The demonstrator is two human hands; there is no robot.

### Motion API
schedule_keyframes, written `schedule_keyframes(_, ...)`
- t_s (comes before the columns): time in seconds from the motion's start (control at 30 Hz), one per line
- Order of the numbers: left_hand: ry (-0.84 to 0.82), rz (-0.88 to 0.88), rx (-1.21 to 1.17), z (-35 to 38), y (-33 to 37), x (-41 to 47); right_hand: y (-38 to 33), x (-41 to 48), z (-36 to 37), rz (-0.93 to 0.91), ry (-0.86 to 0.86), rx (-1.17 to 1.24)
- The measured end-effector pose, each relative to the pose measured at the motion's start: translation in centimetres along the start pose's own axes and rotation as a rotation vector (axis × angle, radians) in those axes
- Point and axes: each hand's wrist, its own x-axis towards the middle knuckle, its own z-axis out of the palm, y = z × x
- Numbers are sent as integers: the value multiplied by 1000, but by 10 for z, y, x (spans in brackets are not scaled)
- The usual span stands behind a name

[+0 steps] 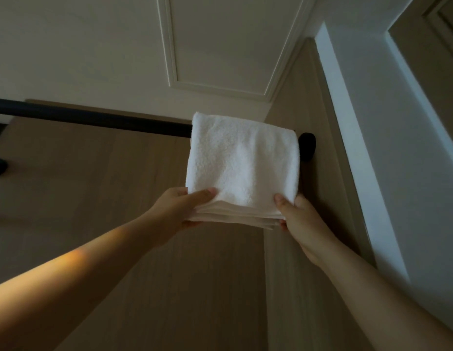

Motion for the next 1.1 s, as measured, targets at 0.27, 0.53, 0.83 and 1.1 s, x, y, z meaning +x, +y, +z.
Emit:
schedule_keyframes(0.27,-45,22,-88,-7,1,-6,7,-8,-8,145,10,152)
schedule_keyframes(0.53,-139,97,-136,-17,-11,-16,17,-13,-7,229,47,365)
schedule_keyframes(0.83,-191,89,-308,-20,-19,-16,27,-13,6,420,-125,925)
schedule_keyframes(1.1,-156,86,-282,-19,-19,-14,23,-15,5,382,-38,903)
